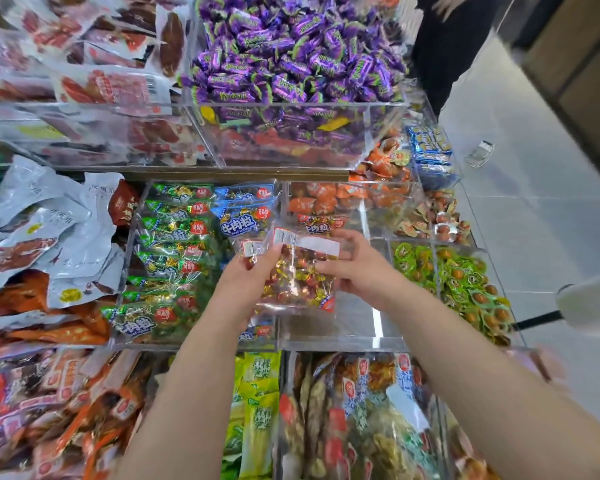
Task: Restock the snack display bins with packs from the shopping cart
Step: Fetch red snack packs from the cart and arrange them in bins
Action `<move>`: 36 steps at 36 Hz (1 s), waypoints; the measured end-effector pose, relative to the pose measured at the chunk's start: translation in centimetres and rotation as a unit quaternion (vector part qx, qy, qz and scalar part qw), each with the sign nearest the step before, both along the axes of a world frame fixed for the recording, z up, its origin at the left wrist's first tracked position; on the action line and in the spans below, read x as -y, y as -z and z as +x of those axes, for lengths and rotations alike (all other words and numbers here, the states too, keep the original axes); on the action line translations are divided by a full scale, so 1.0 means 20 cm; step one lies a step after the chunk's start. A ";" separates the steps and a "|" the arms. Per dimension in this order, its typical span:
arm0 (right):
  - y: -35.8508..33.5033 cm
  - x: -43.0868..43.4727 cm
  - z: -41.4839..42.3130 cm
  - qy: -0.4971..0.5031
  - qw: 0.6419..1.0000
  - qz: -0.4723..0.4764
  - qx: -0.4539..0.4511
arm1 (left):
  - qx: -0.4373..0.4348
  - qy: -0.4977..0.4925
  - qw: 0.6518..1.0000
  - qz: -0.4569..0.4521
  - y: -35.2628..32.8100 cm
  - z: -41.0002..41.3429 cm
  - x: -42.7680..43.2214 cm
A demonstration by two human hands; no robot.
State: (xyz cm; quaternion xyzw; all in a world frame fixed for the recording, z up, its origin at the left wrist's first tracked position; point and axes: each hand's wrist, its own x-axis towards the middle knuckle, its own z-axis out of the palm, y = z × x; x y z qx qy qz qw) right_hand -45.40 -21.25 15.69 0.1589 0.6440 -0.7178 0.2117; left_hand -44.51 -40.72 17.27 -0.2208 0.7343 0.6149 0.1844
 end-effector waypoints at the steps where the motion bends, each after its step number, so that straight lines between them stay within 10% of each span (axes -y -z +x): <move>1: -0.01 -0.02 0.00 0.031 0.999 -0.020 0.008 | -0.001 -0.017 1.000 -0.004 0.01 0.00 0.00; 12: 0.03 -0.25 -0.05 0.199 0.974 0.026 0.101 | -0.015 -0.091 0.994 0.051 0.01 0.02 0.10; 17: 0.19 -0.19 -0.13 0.131 0.930 -0.119 0.321 | -0.006 -0.084 0.995 0.056 0.01 0.02 0.08; 25: 0.44 -0.03 -0.31 0.285 0.857 -0.305 0.302 | -0.006 -0.084 0.995 0.061 0.03 0.02 0.13; 36: 0.65 -0.07 -0.29 0.100 0.983 0.080 0.135 | -0.023 -0.158 0.981 0.107 0.09 -0.03 0.20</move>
